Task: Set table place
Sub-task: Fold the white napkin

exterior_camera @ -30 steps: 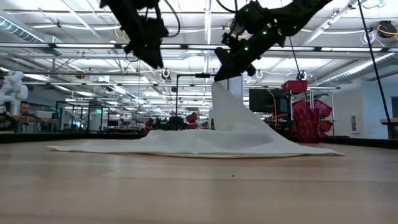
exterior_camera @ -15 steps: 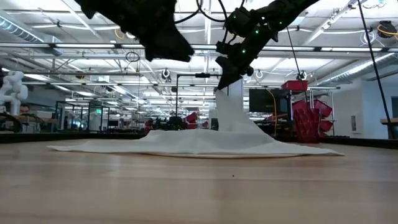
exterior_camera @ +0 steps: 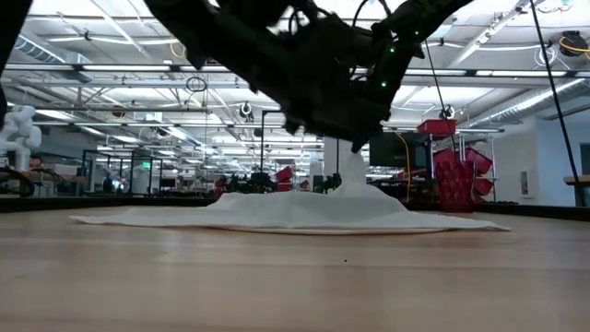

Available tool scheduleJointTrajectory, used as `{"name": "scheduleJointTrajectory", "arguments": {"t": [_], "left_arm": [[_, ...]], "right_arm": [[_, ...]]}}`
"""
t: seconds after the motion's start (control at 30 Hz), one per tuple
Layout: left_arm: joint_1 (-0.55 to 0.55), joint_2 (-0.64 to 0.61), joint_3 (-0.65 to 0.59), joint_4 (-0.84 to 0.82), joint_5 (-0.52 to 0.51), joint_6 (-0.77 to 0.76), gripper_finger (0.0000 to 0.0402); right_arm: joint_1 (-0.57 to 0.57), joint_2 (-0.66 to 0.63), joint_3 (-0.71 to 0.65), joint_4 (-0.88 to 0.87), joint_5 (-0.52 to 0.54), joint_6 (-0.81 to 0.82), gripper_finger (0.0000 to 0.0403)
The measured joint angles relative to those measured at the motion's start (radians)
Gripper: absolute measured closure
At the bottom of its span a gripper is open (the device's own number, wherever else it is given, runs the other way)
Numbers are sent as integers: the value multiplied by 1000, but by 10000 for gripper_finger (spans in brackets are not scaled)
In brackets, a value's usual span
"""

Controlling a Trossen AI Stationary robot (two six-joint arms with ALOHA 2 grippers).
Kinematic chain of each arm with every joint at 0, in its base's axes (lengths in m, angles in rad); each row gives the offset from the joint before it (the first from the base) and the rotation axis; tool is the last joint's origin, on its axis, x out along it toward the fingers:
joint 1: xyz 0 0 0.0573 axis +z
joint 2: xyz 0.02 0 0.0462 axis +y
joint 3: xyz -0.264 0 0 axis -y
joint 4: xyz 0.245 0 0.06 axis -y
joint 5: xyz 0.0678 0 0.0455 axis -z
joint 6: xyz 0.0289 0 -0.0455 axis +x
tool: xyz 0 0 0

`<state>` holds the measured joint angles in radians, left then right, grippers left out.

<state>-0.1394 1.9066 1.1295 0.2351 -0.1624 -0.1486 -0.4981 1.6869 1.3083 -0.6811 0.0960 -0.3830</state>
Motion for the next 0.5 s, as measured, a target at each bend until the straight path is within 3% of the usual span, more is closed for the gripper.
{"name": "scheduleJointTrajectory", "arguments": {"t": [0.23,0.5], "left_arm": [[0,186,203,5,14,25,258],[0,373,413,-18,15,23,258]], "right_arm": [[0,-47,0,-117,-51,-18,403],[0,-86,0,-133,-100,-6,403]]}}
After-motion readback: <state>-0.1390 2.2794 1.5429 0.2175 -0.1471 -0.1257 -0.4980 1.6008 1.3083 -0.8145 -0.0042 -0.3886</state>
